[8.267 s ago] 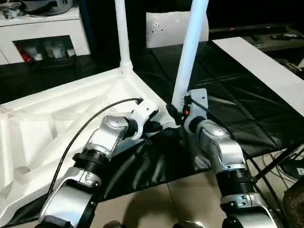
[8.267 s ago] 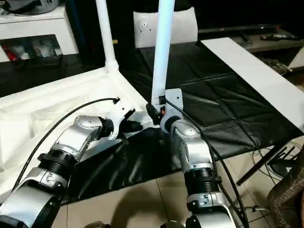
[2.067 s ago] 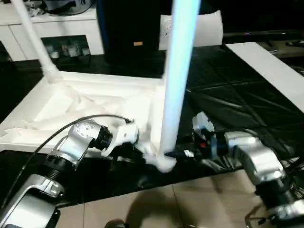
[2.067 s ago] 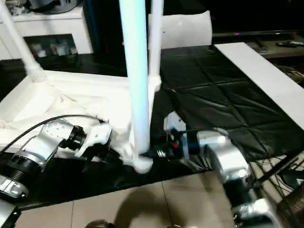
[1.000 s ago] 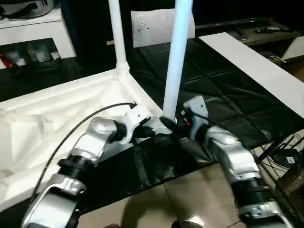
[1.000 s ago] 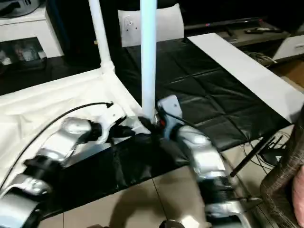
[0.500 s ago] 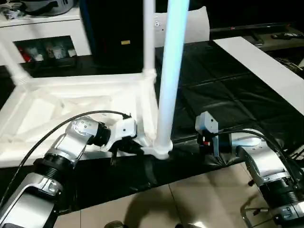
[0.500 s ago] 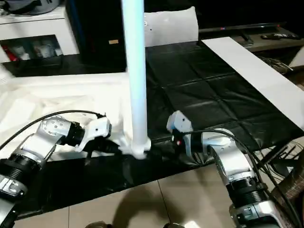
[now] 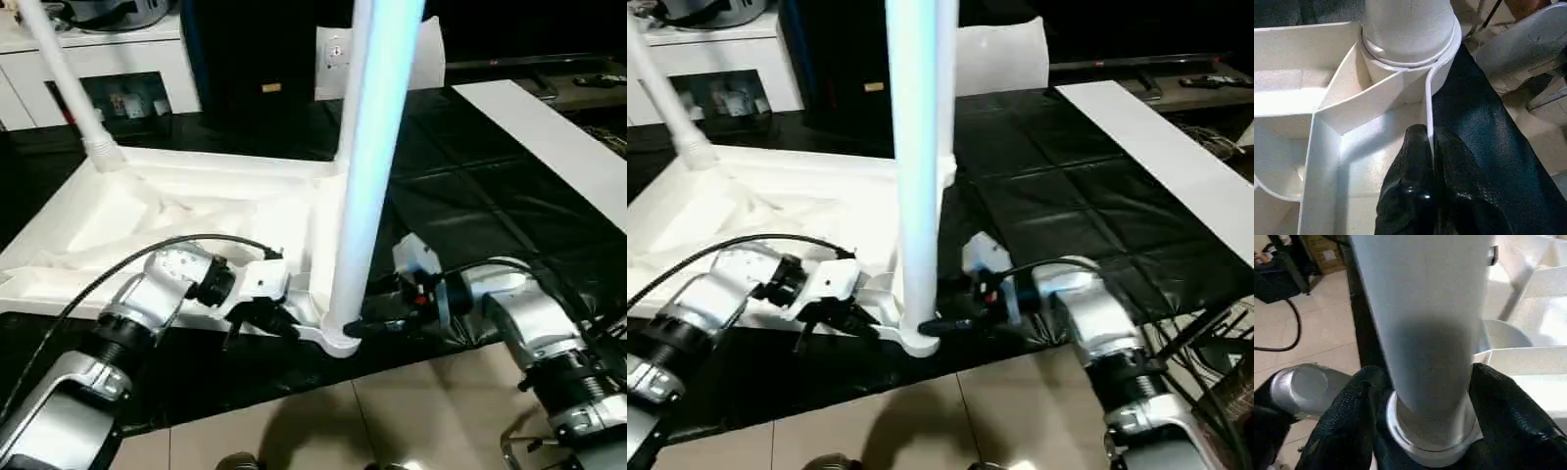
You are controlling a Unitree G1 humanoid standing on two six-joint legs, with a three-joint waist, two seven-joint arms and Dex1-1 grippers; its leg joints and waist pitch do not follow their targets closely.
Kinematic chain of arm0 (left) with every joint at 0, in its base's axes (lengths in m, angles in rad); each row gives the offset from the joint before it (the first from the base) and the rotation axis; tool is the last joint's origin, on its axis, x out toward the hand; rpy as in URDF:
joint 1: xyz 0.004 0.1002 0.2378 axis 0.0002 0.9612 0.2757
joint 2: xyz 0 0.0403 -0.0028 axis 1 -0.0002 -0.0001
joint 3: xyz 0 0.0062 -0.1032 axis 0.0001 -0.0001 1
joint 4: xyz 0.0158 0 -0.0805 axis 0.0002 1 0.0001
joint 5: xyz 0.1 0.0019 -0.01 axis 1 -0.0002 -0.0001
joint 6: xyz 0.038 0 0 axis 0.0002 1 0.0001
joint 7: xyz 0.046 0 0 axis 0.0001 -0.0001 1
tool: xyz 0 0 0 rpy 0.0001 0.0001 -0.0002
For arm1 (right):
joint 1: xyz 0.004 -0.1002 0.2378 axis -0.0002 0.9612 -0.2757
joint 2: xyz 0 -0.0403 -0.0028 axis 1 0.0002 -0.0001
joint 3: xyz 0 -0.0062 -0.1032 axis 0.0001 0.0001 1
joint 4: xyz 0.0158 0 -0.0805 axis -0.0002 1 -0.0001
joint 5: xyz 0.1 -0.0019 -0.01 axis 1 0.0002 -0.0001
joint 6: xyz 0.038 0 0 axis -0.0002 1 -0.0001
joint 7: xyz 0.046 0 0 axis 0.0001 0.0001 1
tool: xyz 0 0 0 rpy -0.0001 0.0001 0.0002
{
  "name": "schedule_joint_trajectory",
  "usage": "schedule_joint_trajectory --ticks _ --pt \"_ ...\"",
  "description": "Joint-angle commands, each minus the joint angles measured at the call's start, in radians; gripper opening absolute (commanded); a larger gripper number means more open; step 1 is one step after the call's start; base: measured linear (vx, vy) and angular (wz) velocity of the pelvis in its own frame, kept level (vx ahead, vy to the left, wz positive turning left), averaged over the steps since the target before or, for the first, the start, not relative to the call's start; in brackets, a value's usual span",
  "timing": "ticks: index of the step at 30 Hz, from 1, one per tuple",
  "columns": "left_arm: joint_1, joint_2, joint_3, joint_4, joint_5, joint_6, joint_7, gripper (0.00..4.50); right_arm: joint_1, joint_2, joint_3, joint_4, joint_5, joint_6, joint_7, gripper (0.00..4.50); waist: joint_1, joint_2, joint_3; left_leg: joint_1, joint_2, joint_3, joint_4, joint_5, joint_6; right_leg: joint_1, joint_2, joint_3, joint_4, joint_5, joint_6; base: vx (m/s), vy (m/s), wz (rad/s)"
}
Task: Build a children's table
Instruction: Rotate leg to tighten
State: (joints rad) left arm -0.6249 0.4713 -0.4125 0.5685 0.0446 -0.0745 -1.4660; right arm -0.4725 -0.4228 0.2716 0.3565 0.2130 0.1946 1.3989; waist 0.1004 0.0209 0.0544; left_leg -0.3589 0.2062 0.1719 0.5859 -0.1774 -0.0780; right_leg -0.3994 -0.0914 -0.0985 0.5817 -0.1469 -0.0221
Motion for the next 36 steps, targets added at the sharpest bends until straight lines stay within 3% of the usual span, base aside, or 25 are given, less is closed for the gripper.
schedule_joint_trajectory --ticks 1,9,10,14,18,19,20,22,23,24,27,30,33,35,36 --pt "-0.024 -0.009 -0.033 0.001 0.018 -0.03 -0.03 0.0 -0.025 0.001 0.007 -0.001 0.012 0.008 0.018 2.57 -0.006 -0.002 -0.073 0.01 0.028 0.0 -0.069 -0.252 0.036 0.05 -0.054 0.048 -0.061 -0.309 -0.197 0.0 0.0 0.0" --pt "-0.028 -0.007 -0.033 0.014 0.022 -0.04 -0.03 0.0 -0.037 0.012 0.019 0.022 0.012 0.013 0.039 1.98 -0.004 -0.002 -0.073 0.01 0.027 0.0 -0.068 -0.246 0.034 0.05 -0.054 0.047 -0.06 -0.316 -0.194 0.0 0.0 0.0" --pt "-0.028 -0.007 -0.032 0.015 0.022 -0.04 -0.029 0.0 -0.037 0.013 0.019 0.022 0.013 0.015 0.04 1.94 -0.003 0.003 -0.072 0.01 0.027 -0.001 -0.069 -0.251 0.032 0.05 -0.054 0.047 -0.06 -0.323 -0.192 0.0 0.0 0.0" --pt "-0.026 -0.01 -0.021 0.02 0.013 -0.027 -0.021 0.0 -0.027 0.016 0.019 0.005 0.024 0.036 0.039 1.9 -0.004 0.002 -0.073 0.012 0.027 0.0 -0.069 -0.257 0.03 0.05 -0.053 0.047 -0.062 -0.325 -0.191 0.0 0.0 0.0" --pt "-0.03 -0.028 -0.002 0.029 0.014 0.019 0.033 0.0 0.007 0.03 0.007 -0.044 0.046 0.081 -0.005 1.9 -0.001 0.002 -0.072 0.013 0.028 0.0 -0.07 -0.257 0.028 0.049 -0.052 0.048 -0.062 -0.32 -0.19 0.0 0.0 0.0" --pt "-0.04 -0.052 0.021 0.028 0.012 0.089 0.099 0.0 0.027 0.058 -0.006 -0.069 0.04 0.117 -0.087 1.9 0.001 0.002 -0.072 0.012 0.027 -0.001 -0.07 -0.261 0.026 0.05 -0.053 0.047 -0.063 -0.33 -0.188 0.0 0.0 0.0" --pt "-0.04 -0.054 0.023 0.028 0.011 0.093 0.102 0.0 0.028 0.06 -0.006 -0.069 0.039 0.117 -0.093 1.9 -0.002 -0.001 -0.07 0.013 0.028 0.002 -0.072 -0.259 0.022 0.049 -0.051 0.049 -0.065 -0.331 -0.187 0.0 0.0 0.0" --pt "-0.043 -0.077 0.045 0.024 -0.002 0.15 0.147 0.0 0.039 0.087 -0.012 -0.074 0.013 0.122 -0.173 1.9 -0.004 0.001 -0.065 0.016 0.022 -0.003 -0.072 -0.303 0.003 0.046 -0.055 0.045 -0.073 -0.428 -0.159 0.0 0.0 0.0" --pt "-0.046 -0.103 0.062 0.016 -0.006 0.221 0.203 0.0 0.044 0.145 -0.029 -0.074 -0.013 0.167 -0.306 1.9 -0.009 0.008 -0.064 0.017 0.018 -0.006 -0.073 -0.324 -0.004 0.046 -0.056 0.041 -0.08 -0.485 -0.137 0.0 0.0 0.0" --pt "-0.046 -0.103 0.062 0.016 -0.006 0.221 0.203 0.0 0.044 0.145 -0.029 -0.074 -0.013 0.167 -0.306 1.9 -0.018 0.005 -0.061 0.019 0.016 -0.007 -0.074 -0.343 -0.01 0.042 -0.053 0.038 -0.086 -0.524 -0.119 0.0 0.0 0.0" --pt "-0.064 -0.156 0.1 0.034 -0.008 0.312 0.321 0.0 0.019 0.27 -0.086 -0.069 0.004 0.279 -0.501 1.89 -0.044 0.006 -0.059 0.015 0.007 -0.016 -0.072 -0.37 -0.024 0.044 -0.053 0.023 -0.102 -0.616 -0.067 0.0 0.0 0.0" --pt "-0.091 -0.23 0.16 0.066 -0.013 0.393 0.501 0.0 -0.02 0.38 -0.108 -0.011 -0.037 0.318 -0.69 1.89 -0.075 0.008 -0.059 0.012 0.005 -0.021 -0.071 -0.392 -0.022 0.043 -0.05 0.013 -0.108 -0.61 -0.06 0.0 0.0 0.0" --pt "-0.102 -0.265 0.194 0.057 -0.018 0.451 0.574 0.0 -0.036 0.429 -0.125 0.013 -0.051 0.333 -0.785 1.89 -0.094 0.01 -0.059 0.019 0.0 -0.022 -0.065 -0.423 -0.008 0.038 -0.049 0.003 -0.121 -0.628 -0.049 0.0 0.0 0.0" --pt "-0.111 -0.293 0.222 0.053 -0.018 0.475 0.641 0.0 -0.058 0.467 -0.147 0.045 -0.069 0.336 -0.873 1.89 -0.104 0.013 -0.06 0.016 0.002 -0.023 -0.066 -0.421 -0.001 0.039 -0.05 0.004 -0.119 -0.601 -0.061 0.0 0.0 0.0" --pt "-0.113 -0.301 0.231 0.049 -0.016 0.481 0.663 0.0 -0.066 0.483 -0.156 0.056 -0.078 0.332 -0.909 1.89 -0.104 0.006 -0.06 0.014 0.002 -0.023 -0.067 -0.42 0.002 0.04 -0.049 0.002 -0.12 -0.595 -0.061 0.0 0.0 0.0"
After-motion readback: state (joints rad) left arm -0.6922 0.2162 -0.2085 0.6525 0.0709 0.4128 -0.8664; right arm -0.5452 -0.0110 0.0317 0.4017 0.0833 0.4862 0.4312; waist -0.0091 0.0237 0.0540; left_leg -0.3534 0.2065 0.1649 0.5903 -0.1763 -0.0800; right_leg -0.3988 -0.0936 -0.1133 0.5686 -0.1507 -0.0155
